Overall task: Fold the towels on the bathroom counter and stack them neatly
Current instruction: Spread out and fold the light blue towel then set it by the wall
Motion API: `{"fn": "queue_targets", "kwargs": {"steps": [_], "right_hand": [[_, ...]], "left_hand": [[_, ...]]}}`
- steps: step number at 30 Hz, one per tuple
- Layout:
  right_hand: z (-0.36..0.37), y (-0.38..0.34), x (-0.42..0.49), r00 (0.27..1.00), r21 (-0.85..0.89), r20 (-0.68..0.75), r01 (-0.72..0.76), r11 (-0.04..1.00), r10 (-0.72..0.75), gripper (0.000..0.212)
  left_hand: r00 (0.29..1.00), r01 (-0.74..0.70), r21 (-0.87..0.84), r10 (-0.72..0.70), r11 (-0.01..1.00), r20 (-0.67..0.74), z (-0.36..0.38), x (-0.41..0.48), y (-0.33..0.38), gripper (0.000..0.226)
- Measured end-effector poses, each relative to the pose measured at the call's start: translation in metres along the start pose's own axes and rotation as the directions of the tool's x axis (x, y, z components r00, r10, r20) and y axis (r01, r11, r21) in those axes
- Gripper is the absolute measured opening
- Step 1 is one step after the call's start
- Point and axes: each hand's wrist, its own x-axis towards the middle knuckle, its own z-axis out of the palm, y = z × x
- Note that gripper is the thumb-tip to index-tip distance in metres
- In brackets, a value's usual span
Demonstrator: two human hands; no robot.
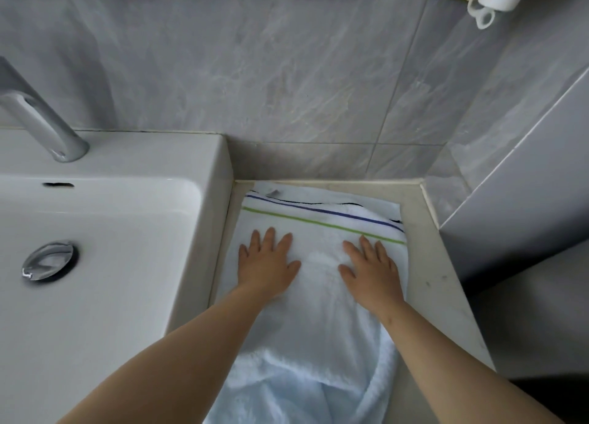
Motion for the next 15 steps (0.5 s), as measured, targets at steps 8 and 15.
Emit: {"fn": "queue_targets", "kwargs": {"steps": [8,15], "right_hand": [[0.003,-0.009,-0.063,0.957,0.291,-0.287,0.047,0.956,0.040,0.033],[0.030,-0.008,-0.142,0.945,0.375,-0.299,-0.011,0.927,0.132,0.029]], "left_hand": [[0.963,-0.151,-0.154,0.110,0.976,-0.245,0.007,-0.056,0.000,0.040],[0.863,-0.297,-0.202,0.172,0.933,-0.475,0.040,-0.142,-0.021,0.031]]}}
